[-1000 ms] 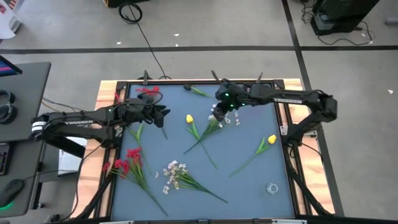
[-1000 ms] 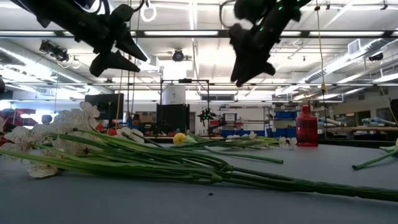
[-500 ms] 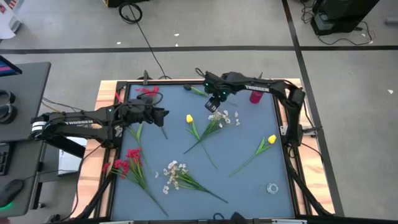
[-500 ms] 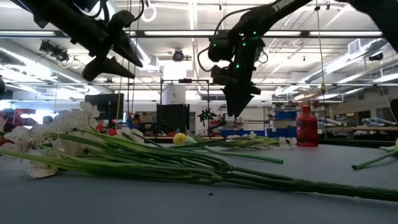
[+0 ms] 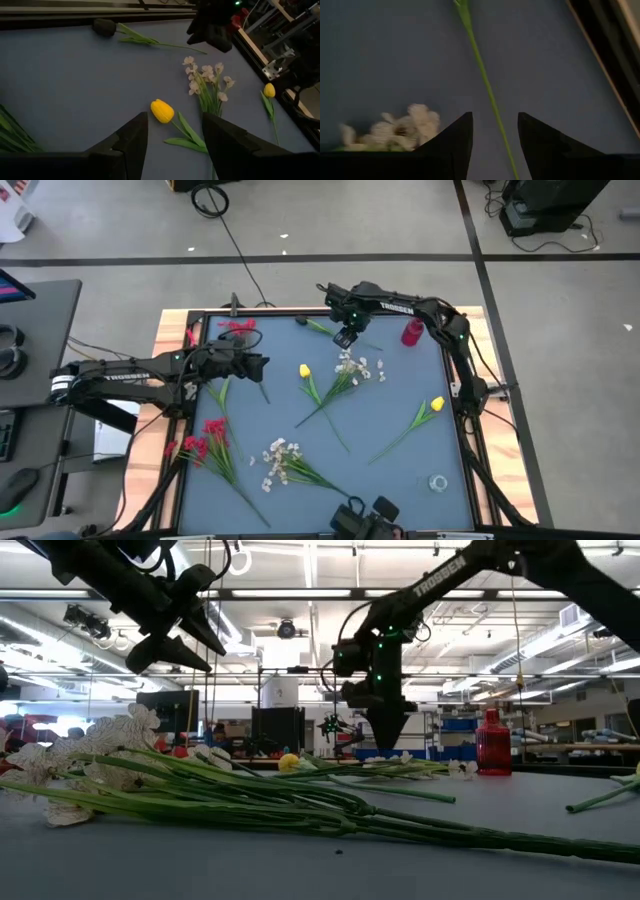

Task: Sort flowers into vase by color
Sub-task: Put the right black tulip into the red glass vase

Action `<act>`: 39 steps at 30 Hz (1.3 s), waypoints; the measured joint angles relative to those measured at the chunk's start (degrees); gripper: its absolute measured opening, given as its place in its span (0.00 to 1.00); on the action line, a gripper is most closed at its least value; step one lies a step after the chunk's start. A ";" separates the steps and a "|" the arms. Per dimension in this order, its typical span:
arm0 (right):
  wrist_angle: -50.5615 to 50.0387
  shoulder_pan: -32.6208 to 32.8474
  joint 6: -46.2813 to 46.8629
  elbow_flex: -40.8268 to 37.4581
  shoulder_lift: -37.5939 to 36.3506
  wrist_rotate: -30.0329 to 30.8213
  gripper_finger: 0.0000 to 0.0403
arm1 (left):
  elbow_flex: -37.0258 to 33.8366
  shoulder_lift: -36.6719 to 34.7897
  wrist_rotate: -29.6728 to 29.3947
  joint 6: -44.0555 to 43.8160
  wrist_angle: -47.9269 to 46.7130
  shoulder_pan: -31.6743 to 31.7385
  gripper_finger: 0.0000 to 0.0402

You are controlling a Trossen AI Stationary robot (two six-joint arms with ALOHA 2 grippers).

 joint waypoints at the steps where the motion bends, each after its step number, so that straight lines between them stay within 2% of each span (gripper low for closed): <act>1: -0.60 -0.31 -0.33 0.33 0.68 0.00 0.41 | 0.00 0.00 -0.02 0.00 0.00 0.00 0.48; 10: -3.23 -2.82 -2.37 1.20 4.08 2.80 0.41 | 0.00 0.00 -1.70 -0.08 -1.97 0.51 0.48; 18: -2.98 -3.07 -3.06 1.36 4.02 -1.38 0.41 | 0.00 0.00 -1.18 -0.34 -2.03 2.70 0.48; 28: -0.29 -1.94 -5.48 1.58 6.86 -1.97 0.39 | 0.00 0.00 -1.05 0.11 -2.29 5.50 0.48; 32: -1.02 -2.39 -5.67 1.67 7.12 -3.31 0.29 | 0.00 0.00 -0.59 0.16 -2.35 5.79 0.48; 37: -1.48 -2.65 -5.79 1.65 7.12 -6.31 0.05 | -0.01 0.00 -0.52 0.20 -2.36 6.01 0.48; 39: -1.26 -2.78 -4.60 1.64 7.11 -8.32 0.03 | -0.02 0.02 -0.52 0.20 -2.36 6.10 0.48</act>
